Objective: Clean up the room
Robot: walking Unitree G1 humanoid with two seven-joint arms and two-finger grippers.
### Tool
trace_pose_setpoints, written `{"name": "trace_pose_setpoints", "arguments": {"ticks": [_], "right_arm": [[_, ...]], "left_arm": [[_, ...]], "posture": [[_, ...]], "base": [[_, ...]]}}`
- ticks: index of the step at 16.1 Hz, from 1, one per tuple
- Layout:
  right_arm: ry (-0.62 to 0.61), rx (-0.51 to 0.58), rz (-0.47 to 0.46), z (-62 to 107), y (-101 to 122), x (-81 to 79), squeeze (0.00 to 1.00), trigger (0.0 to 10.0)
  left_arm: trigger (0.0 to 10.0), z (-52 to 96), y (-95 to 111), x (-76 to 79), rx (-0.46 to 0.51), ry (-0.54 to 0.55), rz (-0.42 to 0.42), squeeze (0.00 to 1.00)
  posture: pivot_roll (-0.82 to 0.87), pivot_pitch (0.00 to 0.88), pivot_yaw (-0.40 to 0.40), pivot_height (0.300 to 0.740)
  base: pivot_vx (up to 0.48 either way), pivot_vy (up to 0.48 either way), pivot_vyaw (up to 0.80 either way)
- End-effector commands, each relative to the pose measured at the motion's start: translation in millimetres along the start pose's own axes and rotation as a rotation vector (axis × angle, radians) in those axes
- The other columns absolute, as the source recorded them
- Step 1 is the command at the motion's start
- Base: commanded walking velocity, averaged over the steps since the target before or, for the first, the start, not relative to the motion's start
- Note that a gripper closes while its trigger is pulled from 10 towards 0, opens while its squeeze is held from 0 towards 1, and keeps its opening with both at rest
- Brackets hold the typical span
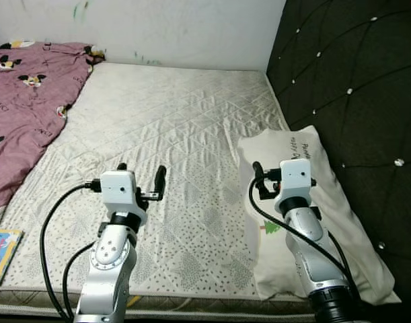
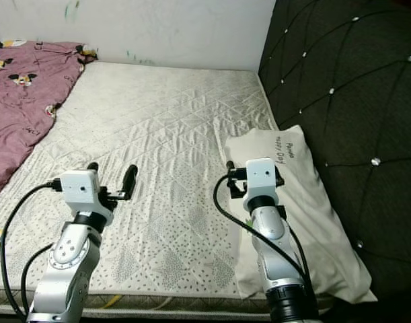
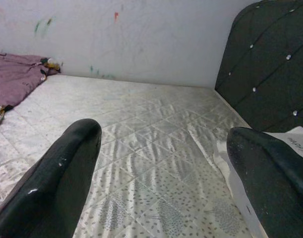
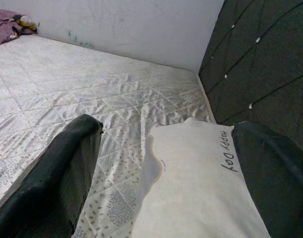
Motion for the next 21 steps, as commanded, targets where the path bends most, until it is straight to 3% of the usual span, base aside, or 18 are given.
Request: {"name": "trace_pose_setpoints", "arguments": {"ticks": [1,7,21], "right_arm": [[0.004,0.010,-0.002,-0.7,2.0,-0.1,0.00,10.0],[-0.001,0.006,-0.013,-1.7,0.6,-1.0,0.00,10.0],[-0.010,0.006,0.016,-3.1,-0.3,-2.2,0.00,10.0]], "left_arm": [[10.0,-0.8,3.7,1.8,0.011,-0.009,-0.003,0.00],[10.0,-1.8,1.6,1.3,-0.005,0.012,0.014,0.00],[10.0,-1.5,2.0,2.2,-0.010,0.004,0.013,0.00]], "posture": [[-0.02,0.021,-0.043,0.740],[-0.01,0.014,-0.043,0.740],[-0.01,0.022,-0.040,0.740]], "base": [[0.262,0.000,0.00],[0.000,0.000,0.00],[0.000,0.477,0.00]]}}
Point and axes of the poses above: a point about 5 cm out from each wrist's last joint towards the gripper, its own z axis pointing back from the gripper into the wrist, its own y axis along the axis of the wrist's last joint, x = y × z, the point moved 1 cm from there along -z, pointing out of the wrist towards the gripper, and after that the axes turned 2 degrees about z, right-handed, at the moved point
